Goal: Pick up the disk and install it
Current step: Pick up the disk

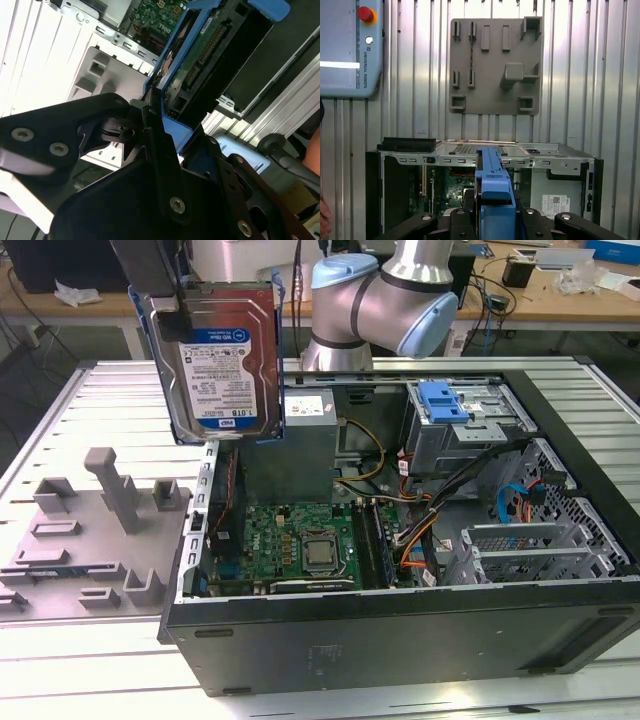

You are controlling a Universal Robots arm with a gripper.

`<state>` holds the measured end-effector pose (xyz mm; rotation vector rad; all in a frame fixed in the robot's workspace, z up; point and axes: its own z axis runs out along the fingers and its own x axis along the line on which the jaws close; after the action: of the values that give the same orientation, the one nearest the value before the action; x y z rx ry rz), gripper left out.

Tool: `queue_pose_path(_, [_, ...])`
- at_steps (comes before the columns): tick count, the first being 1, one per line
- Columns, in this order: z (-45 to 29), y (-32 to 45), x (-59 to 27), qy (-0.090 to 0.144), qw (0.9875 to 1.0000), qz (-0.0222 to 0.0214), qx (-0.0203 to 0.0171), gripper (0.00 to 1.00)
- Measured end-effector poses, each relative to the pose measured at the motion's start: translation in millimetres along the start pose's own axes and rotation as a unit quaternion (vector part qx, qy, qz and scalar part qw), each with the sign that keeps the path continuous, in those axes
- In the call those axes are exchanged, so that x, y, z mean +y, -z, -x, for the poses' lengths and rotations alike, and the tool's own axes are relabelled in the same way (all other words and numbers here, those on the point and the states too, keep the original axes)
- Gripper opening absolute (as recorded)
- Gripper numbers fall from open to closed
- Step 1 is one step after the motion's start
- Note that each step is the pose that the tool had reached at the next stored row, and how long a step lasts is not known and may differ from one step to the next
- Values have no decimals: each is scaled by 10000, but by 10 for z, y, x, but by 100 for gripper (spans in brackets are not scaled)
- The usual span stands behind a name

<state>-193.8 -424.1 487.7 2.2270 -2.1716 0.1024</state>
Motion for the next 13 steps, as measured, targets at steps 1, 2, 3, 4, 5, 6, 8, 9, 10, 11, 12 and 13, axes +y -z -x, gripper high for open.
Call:
queue_pose_path(1, [-30, -2, 0, -1, 10000, 0, 0, 36])
queue_pose_path(2, [-51, -3, 0, 0, 10000, 0, 0, 36])
queue_pose_path(3, [-72, -5, 0, 0, 10000, 0, 0, 36])
queue_pose_path(4, [-98, -6, 0, 0, 10000, 0, 0, 36])
queue_pose_path(5, [-120, -7, 0, 0, 10000, 0, 0, 36])
queue_pose_path(6, [-147, -9, -1, 0, 10000, 0, 0, 36])
queue_pose_path(8, [-205, -14, -1, 0, 10000, 0, -1, 36])
queue_pose_path(9, [-239, -16, -2, -1, 10000, 0, -1, 36])
queue_pose_path(10, [-261, -17, -2, 0, 10000, 0, 0, 36])
queue_pose_path(11, [-292, -20, -3, 0, 10000, 0, 0, 36])
queue_pose_path(12, [-303, -20, -3, 0, 10000, 0, 0, 36])
queue_pose_path(13, [-303, -21, -2, -1, 10000, 0, -1, 36])
